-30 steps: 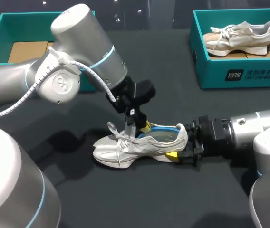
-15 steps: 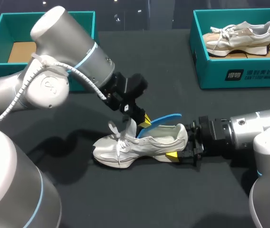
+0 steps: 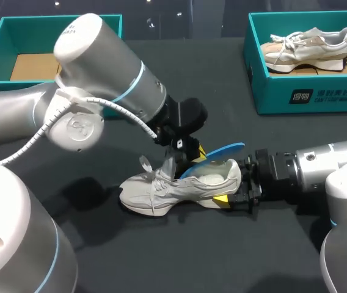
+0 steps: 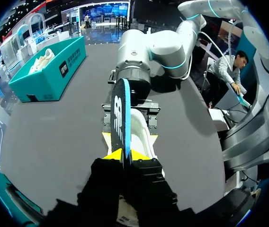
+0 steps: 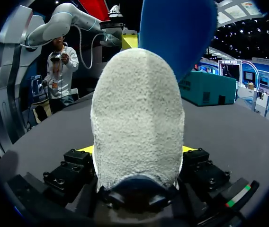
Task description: Take the shoe out of the shoebox, open the shoe tongue, remove and reinsert the insole, then place the shoe into the shoebox
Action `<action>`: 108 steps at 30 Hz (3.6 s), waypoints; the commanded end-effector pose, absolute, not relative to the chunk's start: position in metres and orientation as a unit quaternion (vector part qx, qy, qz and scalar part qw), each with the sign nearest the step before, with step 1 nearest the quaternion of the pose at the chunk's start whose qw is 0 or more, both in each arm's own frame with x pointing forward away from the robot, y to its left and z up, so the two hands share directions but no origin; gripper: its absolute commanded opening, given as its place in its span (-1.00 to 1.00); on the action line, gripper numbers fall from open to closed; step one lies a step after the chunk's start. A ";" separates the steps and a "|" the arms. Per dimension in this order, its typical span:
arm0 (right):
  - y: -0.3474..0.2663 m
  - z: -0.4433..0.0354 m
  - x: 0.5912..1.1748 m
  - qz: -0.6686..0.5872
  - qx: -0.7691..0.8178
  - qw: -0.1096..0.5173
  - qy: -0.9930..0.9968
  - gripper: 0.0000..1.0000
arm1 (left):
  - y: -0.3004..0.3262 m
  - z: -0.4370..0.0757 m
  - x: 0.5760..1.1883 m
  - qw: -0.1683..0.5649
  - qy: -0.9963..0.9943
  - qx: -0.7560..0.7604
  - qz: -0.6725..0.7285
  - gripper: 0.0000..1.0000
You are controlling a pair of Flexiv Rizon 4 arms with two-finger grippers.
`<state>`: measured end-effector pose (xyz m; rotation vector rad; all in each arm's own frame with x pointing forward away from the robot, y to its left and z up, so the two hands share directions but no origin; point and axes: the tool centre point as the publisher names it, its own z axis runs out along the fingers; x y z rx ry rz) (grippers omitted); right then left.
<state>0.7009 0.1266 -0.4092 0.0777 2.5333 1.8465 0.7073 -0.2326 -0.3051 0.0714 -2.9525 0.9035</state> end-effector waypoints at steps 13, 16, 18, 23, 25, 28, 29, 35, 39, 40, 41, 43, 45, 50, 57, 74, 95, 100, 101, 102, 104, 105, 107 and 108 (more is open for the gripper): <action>0.128 -0.411 0.699 0.587 0.025 0.003 0.809 -1.00 | -0.252 -0.309 0.698 -0.022 -0.963 0.017 0.268 0.14; 0.128 -0.411 0.699 0.587 0.025 0.003 0.809 -1.00 | -0.257 -0.313 0.697 -0.035 -0.964 0.012 0.263 0.09; 0.128 -0.411 0.699 0.587 0.025 0.003 0.809 -1.00 | -0.260 -0.317 0.697 -0.045 -0.965 0.008 0.260 0.02; 0.128 -0.411 0.699 0.587 0.025 0.003 0.809 -1.00 | -0.266 -0.326 0.699 -0.060 -0.966 0.003 0.253 -0.03; 0.128 -0.411 0.699 0.587 0.025 0.003 0.809 -1.00 | -0.268 -0.330 0.700 -0.064 -0.966 0.001 0.250 -0.04; 0.128 -0.411 0.699 0.587 0.025 0.003 0.809 -1.00 | -0.270 -0.335 0.704 -0.066 -0.967 0.003 0.245 -0.07; 0.128 -0.411 0.699 0.587 0.025 0.003 0.809 -1.00 | -0.271 -0.336 0.705 -0.067 -0.967 0.004 0.244 -0.11; 0.128 -0.411 0.699 0.587 0.025 0.003 0.809 -1.00 | -0.272 -0.340 0.712 -0.065 -0.968 0.013 0.242 -1.00; 0.128 -0.411 0.699 0.587 0.025 0.003 0.809 -1.00 | -0.269 -0.332 0.715 -0.047 -0.966 0.018 0.255 -1.00; 0.128 -0.411 0.699 0.587 0.025 0.003 0.809 -1.00 | -0.269 -0.328 0.714 -0.042 -0.965 0.019 0.258 -1.00; 0.128 -0.411 0.699 0.587 0.025 0.003 0.809 -1.00 | -0.269 -0.324 0.714 -0.038 -0.965 0.020 0.260 -1.00; 0.128 -0.411 0.699 0.587 0.025 0.003 0.809 -1.00 | -0.270 -0.315 0.712 -0.025 -0.962 0.020 0.270 -1.00; 0.128 -0.411 0.699 0.587 0.025 0.003 0.809 -1.00 | -0.271 -0.304 0.710 -0.014 -0.959 0.021 0.281 -1.00; 0.128 -0.411 0.699 0.587 0.025 0.003 0.809 -1.00 | -0.276 -0.269 0.703 0.017 -0.948 0.013 0.318 -1.00; 0.128 -0.411 0.699 0.587 0.025 0.003 0.809 -1.00 | -0.285 -0.206 0.696 0.074 -0.918 -0.008 0.389 -1.00; 0.128 -0.411 0.699 0.587 0.025 0.003 0.809 -1.00 | -0.285 -0.198 0.695 0.085 -0.913 -0.012 0.398 -1.00; 0.128 -0.411 0.699 0.587 0.025 0.003 0.809 -1.00 | -0.283 -0.181 0.690 0.095 -0.890 -0.020 0.445 -1.00; 0.128 -0.411 0.699 0.587 0.025 0.003 0.809 -1.00 | -0.280 -0.150 0.677 0.095 -0.861 -0.037 0.498 -1.00; 0.128 -0.411 0.699 0.587 0.025 0.003 0.809 -1.00 | -0.280 -0.143 0.675 0.098 -0.854 -0.037 0.510 -1.00; 0.128 -0.411 0.699 0.587 0.025 0.003 0.809 -1.00 | -0.279 -0.136 0.673 0.095 -0.847 -0.038 0.522 -1.00; 0.128 -0.411 0.699 0.587 0.025 0.003 0.809 -1.00 | -0.278 -0.119 0.667 0.106 -0.829 -0.035 0.548 -1.00; 0.128 -0.411 0.699 0.587 0.025 0.003 0.809 -1.00 | -0.278 -0.109 0.662 0.108 -0.822 -0.032 0.558 -1.00; 0.128 -0.411 0.699 0.587 0.025 0.003 0.809 -1.00 | -0.278 -0.098 0.657 0.112 -0.814 -0.035 0.569 -1.00; 0.128 -0.411 0.699 0.587 0.025 0.003 0.809 -1.00 | -0.278 -0.098 0.657 0.112 -0.814 -0.035 0.569 -1.00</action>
